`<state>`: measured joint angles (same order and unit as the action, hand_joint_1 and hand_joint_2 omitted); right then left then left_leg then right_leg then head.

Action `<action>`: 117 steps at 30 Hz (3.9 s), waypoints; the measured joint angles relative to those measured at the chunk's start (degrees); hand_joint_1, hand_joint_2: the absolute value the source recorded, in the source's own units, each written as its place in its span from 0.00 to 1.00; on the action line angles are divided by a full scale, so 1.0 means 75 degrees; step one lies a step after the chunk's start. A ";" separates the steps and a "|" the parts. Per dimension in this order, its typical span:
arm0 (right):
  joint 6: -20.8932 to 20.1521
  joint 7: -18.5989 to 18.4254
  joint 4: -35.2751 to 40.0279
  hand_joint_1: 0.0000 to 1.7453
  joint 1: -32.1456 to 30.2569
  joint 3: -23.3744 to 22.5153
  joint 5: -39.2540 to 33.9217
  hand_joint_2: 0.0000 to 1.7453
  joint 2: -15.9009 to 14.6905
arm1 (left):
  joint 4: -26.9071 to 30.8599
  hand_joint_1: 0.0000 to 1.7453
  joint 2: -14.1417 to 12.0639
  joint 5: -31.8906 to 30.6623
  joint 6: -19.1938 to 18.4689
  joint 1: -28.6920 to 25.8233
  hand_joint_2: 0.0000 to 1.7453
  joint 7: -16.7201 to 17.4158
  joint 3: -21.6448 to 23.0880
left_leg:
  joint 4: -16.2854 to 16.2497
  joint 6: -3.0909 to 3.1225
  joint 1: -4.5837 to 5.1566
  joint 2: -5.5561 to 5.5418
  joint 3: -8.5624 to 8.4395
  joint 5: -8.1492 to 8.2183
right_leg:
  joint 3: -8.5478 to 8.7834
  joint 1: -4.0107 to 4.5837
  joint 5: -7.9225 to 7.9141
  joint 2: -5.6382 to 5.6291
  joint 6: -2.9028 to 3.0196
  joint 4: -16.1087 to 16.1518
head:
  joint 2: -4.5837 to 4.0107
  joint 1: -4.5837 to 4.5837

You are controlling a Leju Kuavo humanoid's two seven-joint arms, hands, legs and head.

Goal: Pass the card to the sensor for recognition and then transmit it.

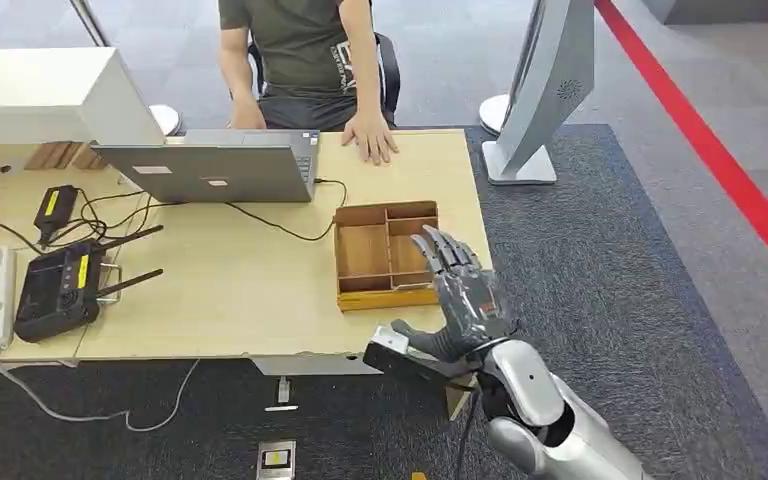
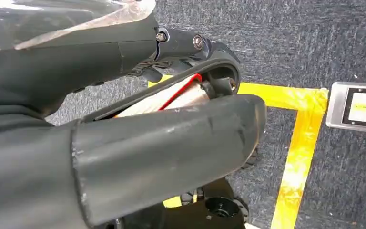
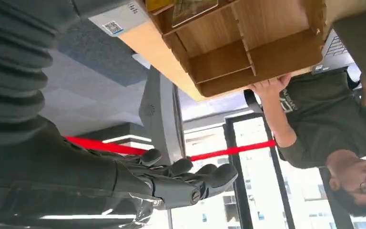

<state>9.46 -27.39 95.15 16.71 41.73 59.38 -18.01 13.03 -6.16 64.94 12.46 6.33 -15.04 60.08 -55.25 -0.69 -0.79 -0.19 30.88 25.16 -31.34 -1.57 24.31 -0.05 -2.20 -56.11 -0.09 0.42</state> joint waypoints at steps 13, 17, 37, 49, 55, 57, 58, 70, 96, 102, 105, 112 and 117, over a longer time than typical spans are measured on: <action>-0.0469 -0.0714 -0.1058 0.00 0.0632 0.0370 0.2417 1.00 0.0312 | 0.0000 0.00 0.0044 -0.0274 0.0061 0.0195 0.00 0.0245 0.0000 | 0.0000 -0.0004 -0.0001 0.0000 -0.0001 -0.0003 | -0.0001 0.0000 -0.0001 0.0000 0.0001 -0.0001 | 0.0003 0.0000; -0.0734 -0.0857 -0.1370 0.00 0.0721 0.0455 0.2932 1.00 0.0408 | 0.0000 0.00 0.0047 -0.0283 0.0099 0.0219 0.00 0.0367 0.0000 | 0.0000 -0.0004 -0.0001 0.0000 -0.0001 -0.0003 | -0.0001 0.0000 0.0000 0.0000 0.0001 -0.0001 | 0.0000 0.0000; -0.1265 -0.1122 -0.2014 0.00 0.0745 0.0437 0.1836 1.00 0.0801 | 0.0000 0.00 0.0055 -0.0385 0.0050 0.0122 0.00 0.0612 0.0003 | 0.0000 -0.0004 -0.0001 0.0001 -0.0001 -0.0003 | -0.0004 0.0001 -0.0001 0.0000 0.0001 -0.0001 | 0.0000 0.0000; -0.1014 -0.1466 -0.2367 0.00 0.0897 0.0352 0.1443 1.00 0.0985 | 0.0000 0.00 0.0087 -0.0487 0.0009 0.0126 0.00 0.0801 0.0009 | 0.0000 -0.0004 -0.0001 0.0001 -0.0001 -0.0003 | -0.0004 0.0001 -0.0001 0.0000 0.0001 -0.0001 | 0.0003 0.0000; -0.0329 -0.1437 -0.2970 0.00 0.0995 0.0175 0.1213 1.00 0.1078 | 0.0000 0.00 0.0096 -0.0525 0.0012 0.0129 0.00 0.0863 0.0020 | 0.0000 -0.0004 -0.0001 0.0000 -0.0001 -0.0003 | -0.0002 0.0001 -0.0001 0.0000 0.0001 -0.0001 | 0.0000 0.0000; -0.0306 -0.1431 -0.3130 0.00 0.0995 0.0131 0.1207 1.00 0.1116 | 0.0000 0.00 0.0096 -0.0522 0.0012 0.0125 0.00 0.0863 0.0020 | -0.0001 -0.0004 -0.0001 0.0000 -0.0001 -0.0003 | -0.0003 0.0001 -0.0001 0.0000 0.0001 -0.0001 | 0.0000 0.0000; -0.0306 -0.1428 -0.3203 0.00 0.0995 0.0111 0.1207 1.00 0.1136 | 0.0000 0.00 0.0096 -0.0522 0.0015 0.0123 0.00 0.0863 0.0020 | 0.0000 -0.0004 -0.0001 0.0000 -0.0001 -0.0003 | -0.0003 0.0001 -0.0001 0.0000 0.0001 -0.0001 | 0.0000 0.0000; -0.0189 -0.1428 -0.3733 0.00 0.0977 0.0029 0.1189 1.00 0.1416 | 0.0000 0.00 0.0117 -0.0501 0.0015 0.0103 0.00 0.0787 0.0020 | 0.0000 -0.0004 -0.0002 0.0001 -0.0001 -0.0003 | -0.0006 0.0001 -0.0001 -0.0001 0.0001 0.0000 | 0.0000 0.0000; 0.0038 -0.0871 -0.4494 0.00 0.1122 0.0023 0.1629 1.00 0.2197 | -0.0009 0.00 0.0157 -0.0210 0.0032 0.0005 0.00 0.0883 0.0020 | 0.0000 -0.0005 -0.0008 0.0001 -0.0001 -0.0004 | -0.0004 0.0006 -0.0001 -0.0001 0.0001 -0.0002 | 0.0000 0.0000; 0.0026 -0.0863 -0.4754 0.00 0.1175 0.0023 0.1685 1.00 0.2413 | -0.0012 0.00 0.0160 -0.0134 0.0076 -0.0012 0.00 0.0880 0.0015 | 0.0000 -0.0005 -0.0009 0.0001 -0.0001 -0.0004 | -0.0003 0.0008 -0.0001 -0.0001 0.0001 -0.0001 | 0.0003 0.0000; 0.0000 -0.0845 -0.4856 0.00 0.1194 0.0023 0.1734 1.00 0.2486 | -0.0012 0.00 0.0163 -0.0087 0.0082 -0.0014 0.00 0.0857 0.0012 | 0.0000 -0.0005 -0.0009 0.0001 -0.0001 -0.0004 | -0.0003 0.0008 -0.0001 -0.0001 0.0001 -0.0001 | 0.0000 0.0000; -0.0044 -0.0883 -0.5004 0.00 0.1226 0.0014 0.1965 1.00 0.2567 | -0.0017 0.00 0.0169 -0.0017 0.0122 -0.0027 0.00 0.0857 0.0009 | 0.0000 -0.0005 -0.0009 0.0001 -0.0001 -0.0004 | -0.0004 0.0008 -0.0001 -0.0001 0.0001 -0.0001 | 0.0002 0.0000; -0.0029 -0.0912 -0.5071 0.00 0.1249 -0.0023 0.2040 1.00 0.2573 | -0.0029 0.00 0.0169 -0.0009 0.0122 -0.0031 0.00 0.0886 0.0009 | -0.0001 -0.0005 -0.0009 0.0001 -0.0001 -0.0004 | -0.0004 0.0008 -0.0001 -0.0001 0.0001 -0.0001 | 0.0000 0.0000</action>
<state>9.25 -34.23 57.11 26.08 41.55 74.69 1.29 12.81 -4.90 64.87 13.38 6.10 -8.39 60.15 -55.26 -0.73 -0.86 -0.18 30.87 25.13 -31.37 -1.51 24.31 -0.06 -2.19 -56.11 -0.09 0.42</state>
